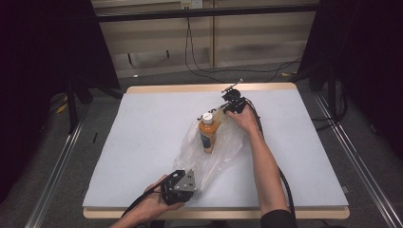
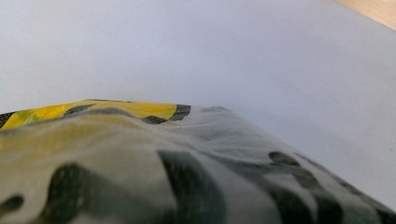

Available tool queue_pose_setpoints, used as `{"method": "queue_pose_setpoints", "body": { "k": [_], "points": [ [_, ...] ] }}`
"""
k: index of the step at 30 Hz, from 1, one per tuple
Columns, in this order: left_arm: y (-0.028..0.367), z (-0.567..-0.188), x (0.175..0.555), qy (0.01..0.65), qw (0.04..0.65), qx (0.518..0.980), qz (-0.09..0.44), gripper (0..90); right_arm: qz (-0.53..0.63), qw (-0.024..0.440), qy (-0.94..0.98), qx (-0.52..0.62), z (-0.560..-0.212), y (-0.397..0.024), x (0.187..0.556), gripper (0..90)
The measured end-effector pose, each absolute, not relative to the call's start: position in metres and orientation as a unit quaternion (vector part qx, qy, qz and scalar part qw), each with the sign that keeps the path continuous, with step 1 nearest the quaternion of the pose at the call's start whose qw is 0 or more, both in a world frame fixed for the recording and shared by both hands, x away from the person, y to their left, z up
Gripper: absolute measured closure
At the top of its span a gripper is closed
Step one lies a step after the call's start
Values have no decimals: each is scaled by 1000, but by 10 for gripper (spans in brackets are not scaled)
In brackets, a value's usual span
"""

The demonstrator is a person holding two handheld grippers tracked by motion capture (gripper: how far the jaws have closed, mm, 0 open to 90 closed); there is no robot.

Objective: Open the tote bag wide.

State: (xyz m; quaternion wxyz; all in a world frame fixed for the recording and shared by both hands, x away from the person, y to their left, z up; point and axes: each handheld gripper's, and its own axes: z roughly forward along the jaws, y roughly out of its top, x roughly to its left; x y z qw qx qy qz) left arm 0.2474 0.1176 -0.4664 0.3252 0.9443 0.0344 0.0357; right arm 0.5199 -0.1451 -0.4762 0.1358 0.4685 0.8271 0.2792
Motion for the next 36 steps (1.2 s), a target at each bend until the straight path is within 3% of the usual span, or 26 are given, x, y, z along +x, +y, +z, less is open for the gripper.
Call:
{"method": "queue_pose_setpoints", "body": {
  "k": [10,13,18,31,36],
  "points": [
    [124,-469,249,51,346,937,15,900,283,150,818,478,-477,-146,520,900],
    [126,-467,254,59,355,933,16,900,300,133,823,464,-477,-146,518,900],
    [133,-452,263,92,420,903,17,900,353,111,816,443,-468,-152,502,900],
    [140,-411,261,98,491,865,44,900,457,101,795,386,-427,-165,445,900],
    [139,-387,288,114,519,845,59,900,460,97,808,356,-421,-154,429,900]
  ]
}}
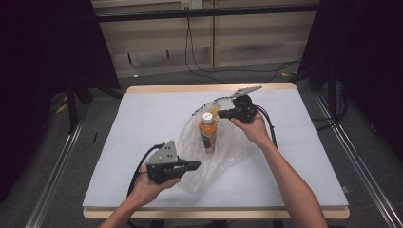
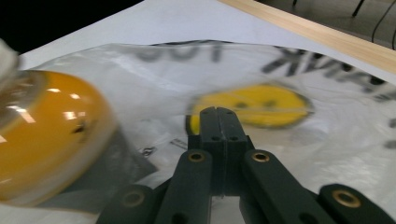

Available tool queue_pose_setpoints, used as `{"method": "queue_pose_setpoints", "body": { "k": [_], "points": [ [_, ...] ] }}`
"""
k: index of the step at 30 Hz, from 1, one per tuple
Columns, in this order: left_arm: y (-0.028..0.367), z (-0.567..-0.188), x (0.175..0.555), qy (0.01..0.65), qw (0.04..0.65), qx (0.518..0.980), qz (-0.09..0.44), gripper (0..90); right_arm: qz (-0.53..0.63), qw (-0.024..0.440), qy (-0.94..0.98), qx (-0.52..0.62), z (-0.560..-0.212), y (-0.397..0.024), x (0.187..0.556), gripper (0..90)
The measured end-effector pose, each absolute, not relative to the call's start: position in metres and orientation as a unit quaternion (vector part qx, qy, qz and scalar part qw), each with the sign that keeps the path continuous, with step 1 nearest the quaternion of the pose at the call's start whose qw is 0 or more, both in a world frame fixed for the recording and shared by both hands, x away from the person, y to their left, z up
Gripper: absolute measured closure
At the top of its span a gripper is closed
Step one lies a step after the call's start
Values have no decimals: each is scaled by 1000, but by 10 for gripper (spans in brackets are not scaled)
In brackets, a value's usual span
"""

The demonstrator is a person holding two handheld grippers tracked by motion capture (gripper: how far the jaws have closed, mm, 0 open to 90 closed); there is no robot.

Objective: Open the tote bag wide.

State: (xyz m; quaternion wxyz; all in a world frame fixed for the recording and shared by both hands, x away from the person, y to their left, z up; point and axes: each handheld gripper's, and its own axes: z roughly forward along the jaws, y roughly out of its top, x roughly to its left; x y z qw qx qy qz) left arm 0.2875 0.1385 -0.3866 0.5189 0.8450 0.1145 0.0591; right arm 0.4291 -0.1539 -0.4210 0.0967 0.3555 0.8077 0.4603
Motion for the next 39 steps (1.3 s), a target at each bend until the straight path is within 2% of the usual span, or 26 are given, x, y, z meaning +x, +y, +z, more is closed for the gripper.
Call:
{"method": "queue_pose_setpoints", "body": {
  "k": [2,4,6,10,14,16,18,23,29,39],
  "points": [
    [137,-385,307,128,507,849,82,900,467,91,806,353,-422,-151,425,900],
    [134,-394,327,158,511,842,70,900,465,88,808,350,-426,-149,422,900],
    [128,-408,344,172,469,861,92,900,462,79,811,349,-434,-147,421,900],
    [119,-441,370,198,404,888,96,900,439,67,826,347,-454,-144,418,900],
    [121,-464,384,221,371,896,105,900,412,61,838,353,-474,-149,414,900],
    [124,-474,388,217,335,910,108,900,401,62,844,352,-481,-153,411,900],
    [130,-478,389,225,346,904,111,900,391,64,847,353,-486,-159,407,900],
    [140,-475,388,225,325,910,123,900,379,75,849,359,-485,-175,401,900],
    [161,-478,394,263,341,894,125,900,381,83,845,365,-486,-201,390,900],
    [175,-478,396,270,334,893,137,900,338,109,860,367,-479,-224,376,900]
  ]
}}
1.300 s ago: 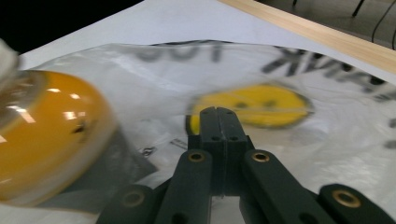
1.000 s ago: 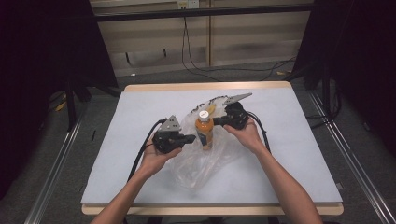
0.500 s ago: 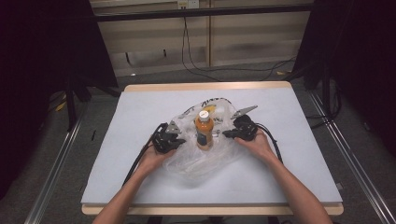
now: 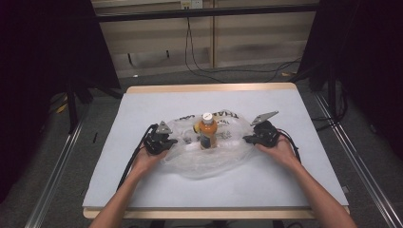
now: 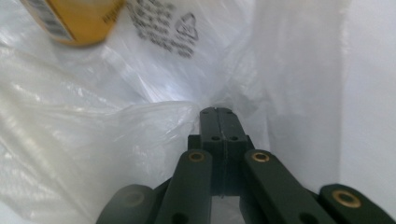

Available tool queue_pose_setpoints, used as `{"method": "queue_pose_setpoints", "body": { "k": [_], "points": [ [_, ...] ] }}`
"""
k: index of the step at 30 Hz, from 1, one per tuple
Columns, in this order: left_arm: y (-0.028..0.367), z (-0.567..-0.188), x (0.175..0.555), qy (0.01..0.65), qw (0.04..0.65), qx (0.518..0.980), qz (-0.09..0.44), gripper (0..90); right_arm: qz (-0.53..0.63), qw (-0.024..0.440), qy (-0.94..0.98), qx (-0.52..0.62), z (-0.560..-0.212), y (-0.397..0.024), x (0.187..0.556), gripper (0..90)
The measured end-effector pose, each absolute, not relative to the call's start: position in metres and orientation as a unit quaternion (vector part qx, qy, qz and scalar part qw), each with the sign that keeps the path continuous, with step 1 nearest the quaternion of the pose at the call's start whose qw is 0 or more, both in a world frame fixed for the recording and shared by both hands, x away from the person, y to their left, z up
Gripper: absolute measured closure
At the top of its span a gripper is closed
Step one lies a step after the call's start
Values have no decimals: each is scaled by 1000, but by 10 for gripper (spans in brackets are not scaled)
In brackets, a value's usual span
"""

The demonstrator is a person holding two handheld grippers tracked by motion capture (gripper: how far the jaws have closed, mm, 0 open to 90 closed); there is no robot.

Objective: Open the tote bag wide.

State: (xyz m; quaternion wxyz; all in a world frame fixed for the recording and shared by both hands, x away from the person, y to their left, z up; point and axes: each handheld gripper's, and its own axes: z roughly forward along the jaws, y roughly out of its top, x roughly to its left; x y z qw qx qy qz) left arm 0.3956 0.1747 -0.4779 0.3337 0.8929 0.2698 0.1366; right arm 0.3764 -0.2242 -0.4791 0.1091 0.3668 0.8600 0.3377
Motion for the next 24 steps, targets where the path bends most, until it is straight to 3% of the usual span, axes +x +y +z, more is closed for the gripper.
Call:
{"method": "queue_pose_setpoints", "body": {
  "k": [13,24],
  "points": [
    [173,-474,391,273,398,869,110,900,397,102,826,387,-487,-222,372,900],
    [177,-454,378,263,459,841,109,900,469,109,785,389,-469,-227,368,900]
  ]
}}
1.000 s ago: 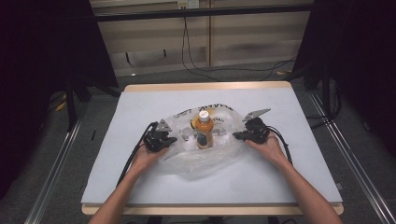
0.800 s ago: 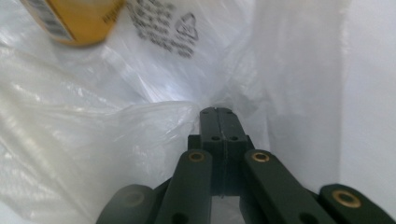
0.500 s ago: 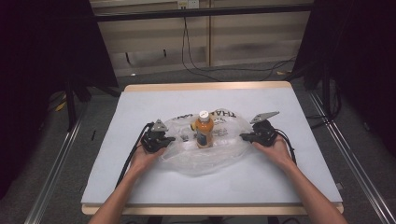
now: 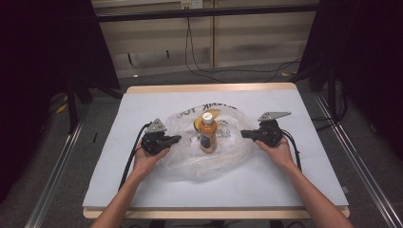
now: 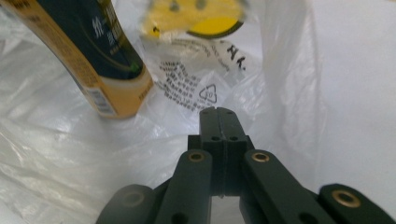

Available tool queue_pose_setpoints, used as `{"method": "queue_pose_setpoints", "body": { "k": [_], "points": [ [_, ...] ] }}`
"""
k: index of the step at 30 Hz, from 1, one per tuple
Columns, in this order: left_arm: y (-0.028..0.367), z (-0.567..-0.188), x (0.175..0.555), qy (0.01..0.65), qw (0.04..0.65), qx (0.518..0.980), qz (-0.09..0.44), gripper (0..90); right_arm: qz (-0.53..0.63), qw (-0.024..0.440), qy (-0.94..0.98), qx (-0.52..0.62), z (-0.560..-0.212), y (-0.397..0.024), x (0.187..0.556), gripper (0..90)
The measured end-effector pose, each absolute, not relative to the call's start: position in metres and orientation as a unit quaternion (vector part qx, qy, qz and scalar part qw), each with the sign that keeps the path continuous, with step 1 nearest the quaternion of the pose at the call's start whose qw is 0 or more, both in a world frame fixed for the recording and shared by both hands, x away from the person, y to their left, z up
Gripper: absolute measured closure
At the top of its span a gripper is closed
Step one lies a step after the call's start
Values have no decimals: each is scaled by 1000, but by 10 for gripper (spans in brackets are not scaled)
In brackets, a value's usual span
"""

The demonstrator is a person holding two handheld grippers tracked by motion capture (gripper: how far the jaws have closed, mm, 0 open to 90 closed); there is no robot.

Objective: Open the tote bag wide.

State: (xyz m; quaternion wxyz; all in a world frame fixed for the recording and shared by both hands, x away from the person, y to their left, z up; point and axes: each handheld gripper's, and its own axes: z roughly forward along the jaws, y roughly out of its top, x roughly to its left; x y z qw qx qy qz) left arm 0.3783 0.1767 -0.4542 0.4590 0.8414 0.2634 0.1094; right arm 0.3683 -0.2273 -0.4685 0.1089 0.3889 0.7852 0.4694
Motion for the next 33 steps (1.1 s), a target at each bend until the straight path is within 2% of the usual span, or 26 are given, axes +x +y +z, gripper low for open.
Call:
{"method": "queue_pose_setpoints", "body": {
  "k": [12,20,22,26,28,30,33],
  "points": [
    [188,-441,372,263,488,824,116,900,507,112,764,383,-458,-230,365,900],
    [197,-426,348,246,516,809,134,900,516,134,758,375,-444,-229,346,900],
    [200,-424,344,243,522,807,132,889,520,139,754,376,-440,-230,339,795],
    [206,-419,333,235,528,803,145,762,531,144,749,369,-434,-232,325,691],
    [210,-417,328,237,535,798,146,679,533,149,748,367,-432,-233,319,578],
    [214,-415,322,236,532,799,153,640,539,151,741,370,-431,-234,313,460],
    [215,-415,314,248,534,792,161,475,542,178,729,379,-428,-237,303,276]
  ]
}}
